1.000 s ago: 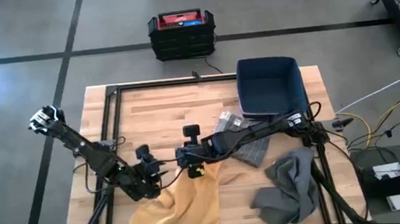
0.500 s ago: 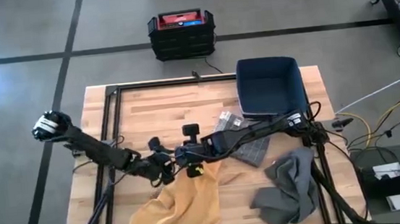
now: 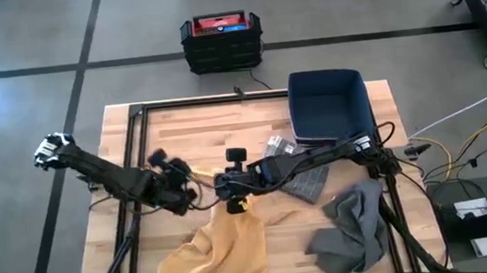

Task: Fold towel
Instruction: Fold the yellow kitchen towel

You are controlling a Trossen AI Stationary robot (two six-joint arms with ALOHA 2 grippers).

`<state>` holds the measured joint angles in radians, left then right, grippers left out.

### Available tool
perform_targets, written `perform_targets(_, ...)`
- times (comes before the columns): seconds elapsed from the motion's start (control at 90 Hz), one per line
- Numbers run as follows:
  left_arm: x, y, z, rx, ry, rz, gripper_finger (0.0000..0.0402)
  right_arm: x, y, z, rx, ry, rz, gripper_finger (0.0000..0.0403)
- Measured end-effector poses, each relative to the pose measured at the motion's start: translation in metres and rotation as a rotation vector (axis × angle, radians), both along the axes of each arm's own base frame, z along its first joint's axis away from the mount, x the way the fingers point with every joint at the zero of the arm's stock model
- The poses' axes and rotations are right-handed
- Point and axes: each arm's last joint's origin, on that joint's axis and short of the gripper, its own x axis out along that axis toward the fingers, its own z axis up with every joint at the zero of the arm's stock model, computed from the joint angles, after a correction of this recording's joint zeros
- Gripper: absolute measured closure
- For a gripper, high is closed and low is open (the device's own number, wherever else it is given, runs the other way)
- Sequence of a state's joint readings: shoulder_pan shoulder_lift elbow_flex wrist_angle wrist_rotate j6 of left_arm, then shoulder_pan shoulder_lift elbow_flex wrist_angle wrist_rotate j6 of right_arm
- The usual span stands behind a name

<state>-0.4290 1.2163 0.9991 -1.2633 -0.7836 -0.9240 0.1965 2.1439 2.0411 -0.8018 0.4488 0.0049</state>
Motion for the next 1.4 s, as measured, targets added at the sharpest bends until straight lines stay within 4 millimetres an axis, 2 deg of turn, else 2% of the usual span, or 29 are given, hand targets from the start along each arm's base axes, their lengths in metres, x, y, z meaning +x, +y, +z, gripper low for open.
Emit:
perform_targets(0.167,0.001,0.001,0.038,-0.031,0.032,-0.048,0.0401,-0.005,-0.009,0.005,0.013,0.025,-0.037,0.0302)
perform_targets(0.289,0.005,0.001,0.058,0.032,0.009,-0.111,0.0401,-0.010,-0.013,0.012,0.021,0.033,-0.060,0.0258)
perform_targets(0.389,0.008,0.000,0.067,0.053,0.000,-0.166,0.0401,-0.018,-0.009,0.015,0.049,0.090,-0.020,0.0235)
perform_targets(0.511,0.007,0.000,0.073,0.063,0.010,-0.203,0.0401,-0.034,-0.009,0.010,0.075,0.255,-0.018,0.0223)
perform_targets(0.622,0.007,0.000,0.077,0.060,-0.005,-0.208,0.0401,-0.039,-0.011,-0.009,0.076,0.306,-0.049,0.0227)
perform_targets(0.711,0.008,-0.001,0.079,0.062,-0.016,-0.218,0.0401,-0.037,-0.010,-0.037,0.083,0.279,-0.043,0.0237)
perform_targets(0.811,0.008,0.000,0.080,0.069,-0.022,-0.225,0.0401,-0.029,0.002,-0.066,0.151,0.143,0.006,0.0251)
perform_targets(0.9,0.008,0.000,0.080,0.078,-0.013,-0.235,0.0402,-0.018,0.016,-0.080,0.281,-0.046,0.121,0.0265)
perform_targets(1.0,0.008,0.000,0.080,0.083,-0.010,-0.243,0.0402,-0.005,0.028,-0.073,0.334,-0.279,0.248,0.0283)
perform_targets(1.178,0.009,0.001,0.080,0.084,-0.011,-0.241,0.0402,0.010,0.037,-0.031,0.275,-0.597,0.392,0.0313)
perform_targets(1.278,0.009,0.001,0.080,0.084,-0.011,-0.241,0.0402,0.011,0.038,-0.027,0.298,-0.587,0.425,0.0327)
perform_targets(1.4,0.009,0.001,0.080,0.084,-0.010,-0.241,0.0402,0.002,0.036,-0.044,0.288,-0.380,0.415,0.0341)
